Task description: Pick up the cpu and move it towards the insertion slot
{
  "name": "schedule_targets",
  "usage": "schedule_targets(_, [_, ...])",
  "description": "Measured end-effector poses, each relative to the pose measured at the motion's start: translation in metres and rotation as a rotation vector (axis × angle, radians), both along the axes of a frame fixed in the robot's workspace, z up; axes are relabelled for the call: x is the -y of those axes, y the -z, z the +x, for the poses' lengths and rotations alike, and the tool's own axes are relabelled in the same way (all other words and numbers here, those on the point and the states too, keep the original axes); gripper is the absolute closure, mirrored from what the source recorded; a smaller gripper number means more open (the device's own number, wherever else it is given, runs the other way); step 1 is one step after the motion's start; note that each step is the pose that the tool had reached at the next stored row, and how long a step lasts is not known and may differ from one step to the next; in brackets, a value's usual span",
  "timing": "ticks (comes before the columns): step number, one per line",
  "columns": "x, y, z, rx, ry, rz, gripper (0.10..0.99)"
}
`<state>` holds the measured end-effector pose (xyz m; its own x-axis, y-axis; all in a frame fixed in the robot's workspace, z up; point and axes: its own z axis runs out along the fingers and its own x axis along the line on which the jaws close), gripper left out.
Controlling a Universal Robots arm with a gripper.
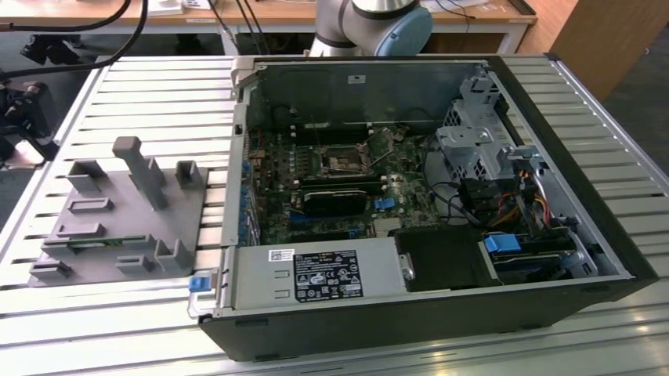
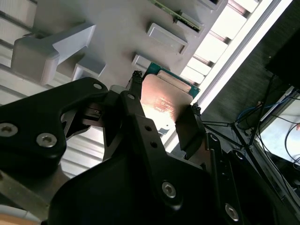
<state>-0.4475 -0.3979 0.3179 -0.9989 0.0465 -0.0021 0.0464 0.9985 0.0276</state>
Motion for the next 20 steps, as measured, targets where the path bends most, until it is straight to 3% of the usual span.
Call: schedule_targets(20, [-0.0004,-0.0139,0.0,0.0003,0.0,0.0,0.549])
